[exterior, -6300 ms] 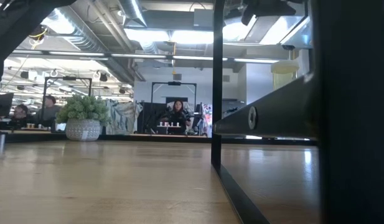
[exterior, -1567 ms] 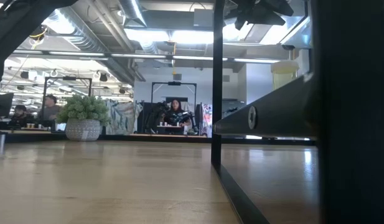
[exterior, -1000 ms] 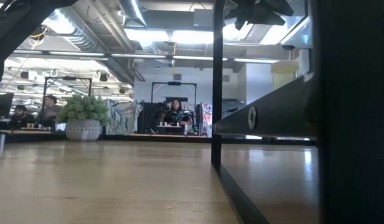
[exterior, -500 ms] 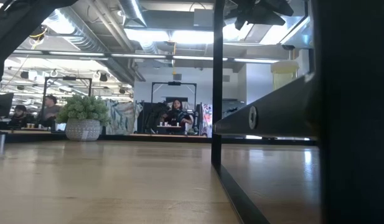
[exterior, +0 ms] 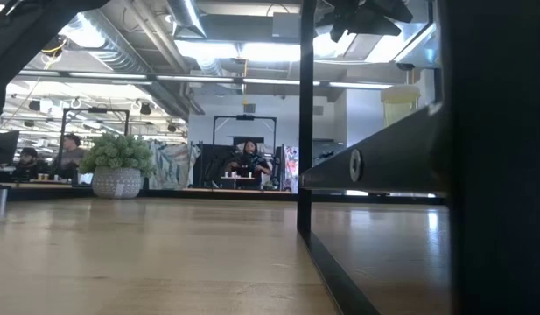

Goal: Pick and place medicine bottles onto shelf by color
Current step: Put the orange pill bottle on the shelf aligned with the other orange pill bottles, then return to Home Position

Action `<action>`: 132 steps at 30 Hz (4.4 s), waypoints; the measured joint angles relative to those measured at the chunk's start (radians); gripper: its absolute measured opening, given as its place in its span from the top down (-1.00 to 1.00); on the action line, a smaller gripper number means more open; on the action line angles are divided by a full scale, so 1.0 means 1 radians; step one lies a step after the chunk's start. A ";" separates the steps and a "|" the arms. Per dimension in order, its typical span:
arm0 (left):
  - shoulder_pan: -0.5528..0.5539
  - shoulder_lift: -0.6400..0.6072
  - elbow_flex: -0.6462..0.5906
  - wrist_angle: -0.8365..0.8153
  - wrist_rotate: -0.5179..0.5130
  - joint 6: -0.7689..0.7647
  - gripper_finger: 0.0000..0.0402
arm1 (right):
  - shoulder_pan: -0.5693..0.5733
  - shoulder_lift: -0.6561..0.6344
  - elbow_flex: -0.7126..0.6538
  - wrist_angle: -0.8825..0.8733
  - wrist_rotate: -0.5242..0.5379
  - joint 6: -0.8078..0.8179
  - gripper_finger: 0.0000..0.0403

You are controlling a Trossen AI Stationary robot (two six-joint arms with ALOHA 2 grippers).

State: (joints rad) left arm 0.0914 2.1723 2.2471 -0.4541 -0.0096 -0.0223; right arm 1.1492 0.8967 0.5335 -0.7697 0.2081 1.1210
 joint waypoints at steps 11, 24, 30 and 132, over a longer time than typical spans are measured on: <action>0.000 0.000 0.000 0.000 0.000 0.000 0.25 | 0.000 0.000 0.000 0.011 0.000 -0.001 0.28; 0.000 0.000 0.000 0.000 0.000 0.010 0.25 | -0.001 0.000 0.000 0.015 0.008 -0.003 0.32; 0.000 0.000 0.000 0.000 0.000 0.009 0.25 | -0.001 0.000 0.000 0.015 0.008 -0.004 0.15; -0.707 -1.450 -1.216 -0.120 -0.776 -0.323 1.00 | -0.002 -0.624 0.142 0.331 0.348 -0.795 1.00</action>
State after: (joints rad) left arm -0.6153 0.7220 1.0307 -0.5740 -0.7855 -0.3456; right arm 1.1473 0.2722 0.6753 -0.4389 0.5556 0.3255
